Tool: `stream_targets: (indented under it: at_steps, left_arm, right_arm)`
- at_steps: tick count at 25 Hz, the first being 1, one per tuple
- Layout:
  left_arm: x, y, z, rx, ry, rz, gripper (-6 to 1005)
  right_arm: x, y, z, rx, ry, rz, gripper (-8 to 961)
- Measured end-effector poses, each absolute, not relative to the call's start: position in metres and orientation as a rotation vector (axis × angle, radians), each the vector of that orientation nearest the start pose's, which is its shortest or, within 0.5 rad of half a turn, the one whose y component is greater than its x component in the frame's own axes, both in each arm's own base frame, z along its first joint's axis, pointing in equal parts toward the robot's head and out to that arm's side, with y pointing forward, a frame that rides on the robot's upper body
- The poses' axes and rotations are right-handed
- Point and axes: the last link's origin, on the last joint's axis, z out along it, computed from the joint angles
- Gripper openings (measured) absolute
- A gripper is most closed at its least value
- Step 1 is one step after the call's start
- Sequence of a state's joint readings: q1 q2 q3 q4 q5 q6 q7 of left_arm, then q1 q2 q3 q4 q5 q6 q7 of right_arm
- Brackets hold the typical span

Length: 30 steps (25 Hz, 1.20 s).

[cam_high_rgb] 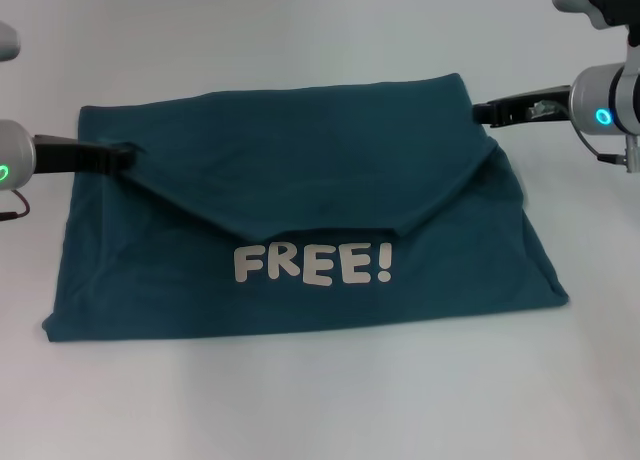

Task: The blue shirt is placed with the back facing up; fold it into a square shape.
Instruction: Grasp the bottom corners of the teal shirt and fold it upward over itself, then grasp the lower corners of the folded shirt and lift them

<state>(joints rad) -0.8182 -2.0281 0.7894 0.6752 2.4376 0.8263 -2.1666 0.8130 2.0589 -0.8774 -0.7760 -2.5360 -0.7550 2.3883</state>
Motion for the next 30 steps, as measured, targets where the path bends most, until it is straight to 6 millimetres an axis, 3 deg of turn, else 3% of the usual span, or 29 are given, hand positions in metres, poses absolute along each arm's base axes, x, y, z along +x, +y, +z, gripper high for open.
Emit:
stream_targets:
  at_steps: [1,6,12,17,22,26,30]
  left_arm:
    - [-0.247,0.467,0.037,-2.120,-1.019,-0.162,123]
    - [-0.252,0.468,0.042,-2.091,-1.025,-0.167,326]
    - [-0.260,0.469,0.048,-2.052,-1.005,-0.132,590]
    - [-0.267,0.469,0.058,-2.007,-1.035,-0.162,722]
    - [-0.273,0.454,0.071,-2.044,-1.177,-0.237,846]
    - [-0.276,0.431,0.089,-2.051,-1.350,-0.248,936]
    - [-0.278,0.406,0.096,-2.048,-1.552,-0.151,936]
  right_arm:
    - [0.229,0.476,0.042,-2.012,1.030,0.171,193]
    - [0.228,0.477,0.042,-2.008,1.028,0.175,324]
    - [0.226,0.477,0.039,-2.016,1.034,0.178,609]
    - [0.226,0.477,0.038,-2.021,1.038,0.176,806]
    - [0.222,0.475,0.039,-2.056,1.042,0.166,930]
    - [0.213,0.474,0.047,-2.088,1.021,0.165,930]
    - [0.205,0.473,0.054,-2.116,0.997,0.158,930]
